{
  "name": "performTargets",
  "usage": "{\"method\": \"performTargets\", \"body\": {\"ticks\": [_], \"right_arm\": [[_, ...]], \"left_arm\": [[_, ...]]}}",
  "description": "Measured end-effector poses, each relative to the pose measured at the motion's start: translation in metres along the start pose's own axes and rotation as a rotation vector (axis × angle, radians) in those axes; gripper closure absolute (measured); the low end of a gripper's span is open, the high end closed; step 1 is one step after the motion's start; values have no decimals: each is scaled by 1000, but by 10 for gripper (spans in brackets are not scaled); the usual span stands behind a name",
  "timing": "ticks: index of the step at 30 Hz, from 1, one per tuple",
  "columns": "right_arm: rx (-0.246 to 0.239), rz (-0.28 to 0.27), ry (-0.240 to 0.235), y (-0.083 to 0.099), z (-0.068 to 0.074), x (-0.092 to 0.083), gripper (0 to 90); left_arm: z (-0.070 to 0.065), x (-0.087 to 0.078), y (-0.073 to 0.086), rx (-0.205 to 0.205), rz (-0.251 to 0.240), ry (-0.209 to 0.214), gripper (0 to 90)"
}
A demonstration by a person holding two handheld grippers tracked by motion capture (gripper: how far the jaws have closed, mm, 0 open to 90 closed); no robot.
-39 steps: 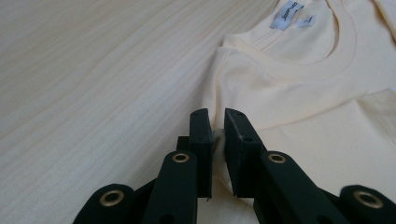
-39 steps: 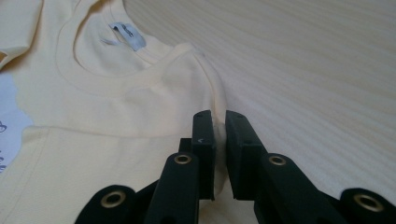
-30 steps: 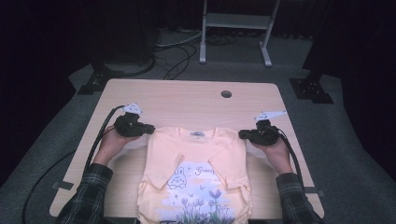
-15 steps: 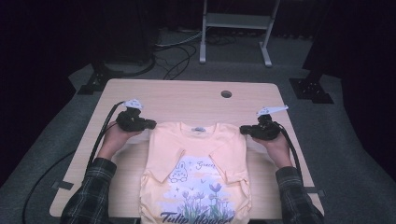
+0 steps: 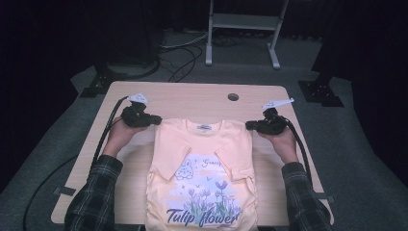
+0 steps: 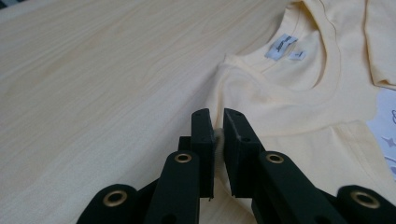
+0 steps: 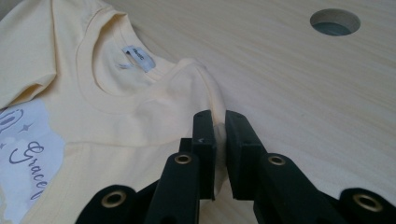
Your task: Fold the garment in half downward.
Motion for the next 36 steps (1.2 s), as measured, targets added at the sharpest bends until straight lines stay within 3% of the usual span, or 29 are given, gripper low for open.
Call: {"method": "performTargets", "body": {"ticks": [7,9,12,14,17,23,28,32,36], "right_arm": [[0,-13,0,-11,-7,5,831],[0,-31,2,-15,-10,6,830],[16,-11,-1,-19,-16,9,830],[15,-22,5,-23,-20,10,830],[26,-15,0,-28,-23,11,830],[-21,-14,10,-32,-10,-3,830],[-43,-33,8,-27,6,-22,831],[-53,-67,1,-21,19,-35,830],[-74,-61,1,-11,32,-43,830]], "left_arm": [[12,4,-8,2,23,-12,835],[16,5,-11,-1,3,-23,835],[24,8,-12,-19,-22,-33,835],[29,11,-11,-40,-8,-37,835],[30,10,-13,-39,-15,-41,835],[12,-13,-25,7,-59,-27,834],[-7,-31,-24,35,-95,-24,834],[-20,-41,-20,35,-120,-21,833],[-34,-49,-11,31,-121,-18,833]]}}
Point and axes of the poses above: each handheld gripper's, and its own axes: x roughly forward along the jaws, y roughly out of its underside, z roughly to its left, the point moved 7 cm from there along x, roughly forward along the jaws, and after that the axes turned 5 degrees about -z, right-handed, at the moved point
